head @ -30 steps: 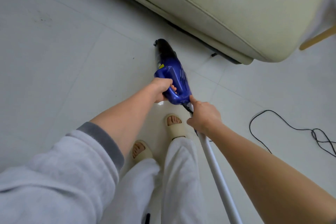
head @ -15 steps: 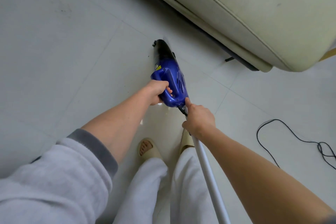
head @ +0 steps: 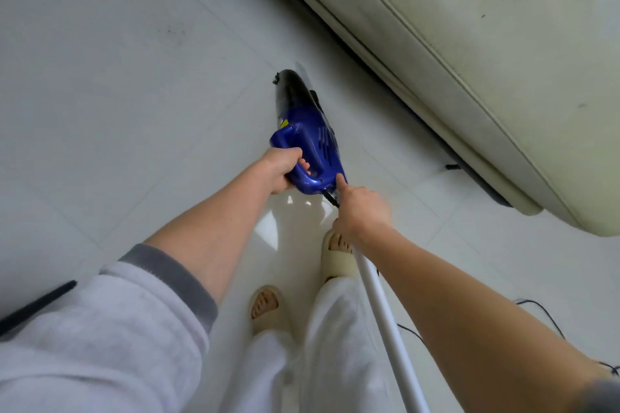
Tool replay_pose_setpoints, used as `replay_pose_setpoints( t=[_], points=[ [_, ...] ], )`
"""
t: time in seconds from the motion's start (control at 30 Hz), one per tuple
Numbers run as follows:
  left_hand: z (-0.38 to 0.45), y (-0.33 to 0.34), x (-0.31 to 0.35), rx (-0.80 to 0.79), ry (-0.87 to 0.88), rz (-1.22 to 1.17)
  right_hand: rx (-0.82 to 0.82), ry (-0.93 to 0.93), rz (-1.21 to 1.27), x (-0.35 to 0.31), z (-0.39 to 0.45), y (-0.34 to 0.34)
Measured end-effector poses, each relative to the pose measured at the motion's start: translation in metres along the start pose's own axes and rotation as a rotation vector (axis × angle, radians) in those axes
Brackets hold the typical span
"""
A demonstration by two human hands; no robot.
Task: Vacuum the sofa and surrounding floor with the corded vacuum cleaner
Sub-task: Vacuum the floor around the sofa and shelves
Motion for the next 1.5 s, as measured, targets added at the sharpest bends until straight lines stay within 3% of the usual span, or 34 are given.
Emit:
replay_pose_setpoints(
  t=[0.2,0.7,1.03,1.5],
  points=[
    [0.021,0.023,0.036,-0.001,-0.021,-0.190,0.015,-0.074,-0.143,0.018,0.044,-0.048],
    [0.011,0.051,0.102,0.052,0.029,-0.135,-0.003,-0.085,-0.119,0.038,0.074,-0.106],
    [0.000,0.024,0.040,0.025,-0.059,-0.308,-0.101,-0.169,-0.282,0.017,0.045,-0.084],
    [-0.041,-0.084,-0.059,0.026,-0.085,-0.460,-0.199,-0.301,-0.372,-0.083,-0.018,-0.013]
  ],
)
Point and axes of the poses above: each hand's wrist, its own z-axis towards the middle knuckle, its own y-axis out of the palm, x = y × z, the point moved 10 cm from there along z, towards the middle knuckle, and after that the axes turned 9 degrees about -y, right-handed, at the moved point
